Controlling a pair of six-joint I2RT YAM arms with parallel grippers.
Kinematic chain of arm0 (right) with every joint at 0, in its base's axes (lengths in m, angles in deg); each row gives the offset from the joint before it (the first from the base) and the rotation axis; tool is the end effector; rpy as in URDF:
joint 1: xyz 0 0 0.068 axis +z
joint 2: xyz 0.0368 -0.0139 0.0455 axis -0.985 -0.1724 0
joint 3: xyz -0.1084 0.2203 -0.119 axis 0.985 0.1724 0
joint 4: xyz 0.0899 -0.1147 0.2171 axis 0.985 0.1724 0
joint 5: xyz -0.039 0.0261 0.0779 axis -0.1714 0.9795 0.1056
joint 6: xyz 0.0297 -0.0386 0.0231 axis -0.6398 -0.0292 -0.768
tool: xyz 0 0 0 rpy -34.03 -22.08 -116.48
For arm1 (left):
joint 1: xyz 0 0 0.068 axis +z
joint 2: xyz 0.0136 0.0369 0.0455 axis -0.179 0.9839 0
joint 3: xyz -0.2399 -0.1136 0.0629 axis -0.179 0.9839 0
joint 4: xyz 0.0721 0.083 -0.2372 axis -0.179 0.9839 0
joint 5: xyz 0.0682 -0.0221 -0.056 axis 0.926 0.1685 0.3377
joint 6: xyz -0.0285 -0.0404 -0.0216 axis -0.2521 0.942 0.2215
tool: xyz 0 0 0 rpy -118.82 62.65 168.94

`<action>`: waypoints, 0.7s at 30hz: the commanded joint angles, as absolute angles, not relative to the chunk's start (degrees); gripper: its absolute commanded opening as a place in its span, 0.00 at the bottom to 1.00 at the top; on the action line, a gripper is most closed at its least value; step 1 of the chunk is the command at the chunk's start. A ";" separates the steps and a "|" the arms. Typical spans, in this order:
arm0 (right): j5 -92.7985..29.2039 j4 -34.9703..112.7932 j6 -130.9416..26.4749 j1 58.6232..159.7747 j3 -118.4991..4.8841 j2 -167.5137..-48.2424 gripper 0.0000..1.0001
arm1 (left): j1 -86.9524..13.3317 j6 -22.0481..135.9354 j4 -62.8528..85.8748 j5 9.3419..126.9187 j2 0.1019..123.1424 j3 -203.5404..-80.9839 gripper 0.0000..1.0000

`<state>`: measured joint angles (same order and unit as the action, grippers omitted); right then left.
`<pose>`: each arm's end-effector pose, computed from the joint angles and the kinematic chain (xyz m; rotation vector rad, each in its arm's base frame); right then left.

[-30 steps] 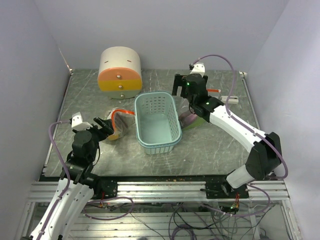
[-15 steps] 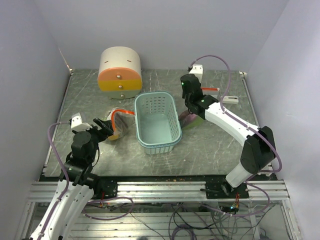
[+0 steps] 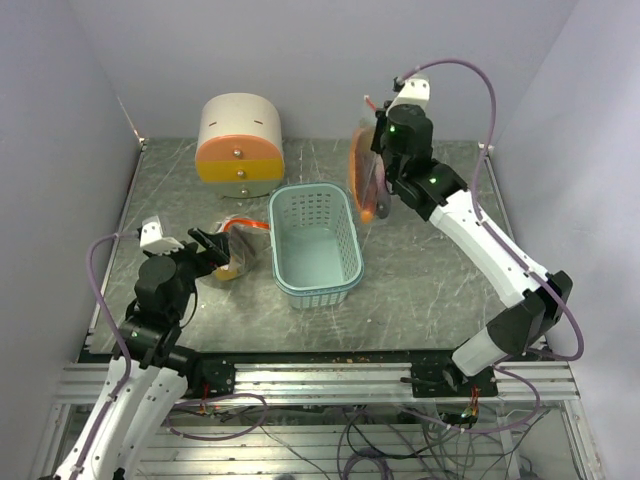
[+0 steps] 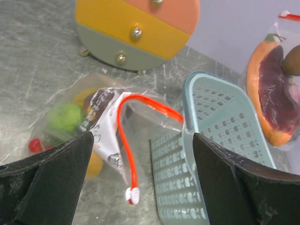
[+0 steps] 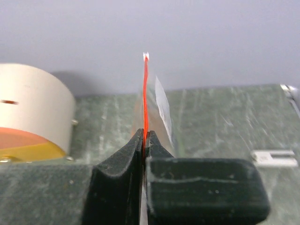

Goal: Open the zip-top bag and remove the fake food
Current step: Pick up the zipper food storage bag at the center of the board.

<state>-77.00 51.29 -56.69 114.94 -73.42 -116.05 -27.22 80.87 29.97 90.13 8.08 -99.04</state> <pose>0.3069 0.1873 0.4325 0.1231 1.7041 0.0263 0.1153 -0.0263 0.2841 -0.4575 1.6898 -0.4655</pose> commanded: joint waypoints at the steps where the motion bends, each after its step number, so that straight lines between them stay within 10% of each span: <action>1: -64.31 51.26 -56.11 115.74 -81.68 -114.62 0.00 | -26.83 78.72 25.84 85.58 11.27 -104.30 1.00; 21: -40.05 57.32 -61.96 132.50 -109.18 -133.31 0.00 | -26.83 79.97 29.77 84.57 8.41 -110.08 0.99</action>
<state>-42.84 56.18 -60.05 128.71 -103.08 -127.33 -27.22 79.93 26.76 83.09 9.88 -108.05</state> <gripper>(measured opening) 0.010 0.992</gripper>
